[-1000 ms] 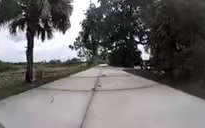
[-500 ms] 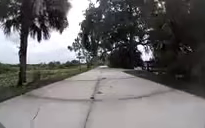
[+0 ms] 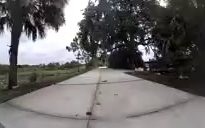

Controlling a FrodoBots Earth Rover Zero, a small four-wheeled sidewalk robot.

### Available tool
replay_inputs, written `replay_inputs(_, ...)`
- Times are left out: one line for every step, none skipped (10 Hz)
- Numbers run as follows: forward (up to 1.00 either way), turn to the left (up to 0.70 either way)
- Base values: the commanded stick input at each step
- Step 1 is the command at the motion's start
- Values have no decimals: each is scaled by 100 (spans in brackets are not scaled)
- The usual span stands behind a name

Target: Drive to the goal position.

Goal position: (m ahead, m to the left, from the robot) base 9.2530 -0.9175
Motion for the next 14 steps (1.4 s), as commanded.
replay_inputs(85,0)
replay_inputs(85,0)
replay_inputs(85,0)
replay_inputs(85,0)
replay_inputs(85,0)
replay_inputs(85,0)
replay_inputs(85,0)
replay_inputs(85,0)
replay_inputs(85,0)
replay_inputs(85,0)
replay_inputs(85,0)
replay_inputs(85,0)
replay_inputs(85,0)
replay_inputs(85,0)
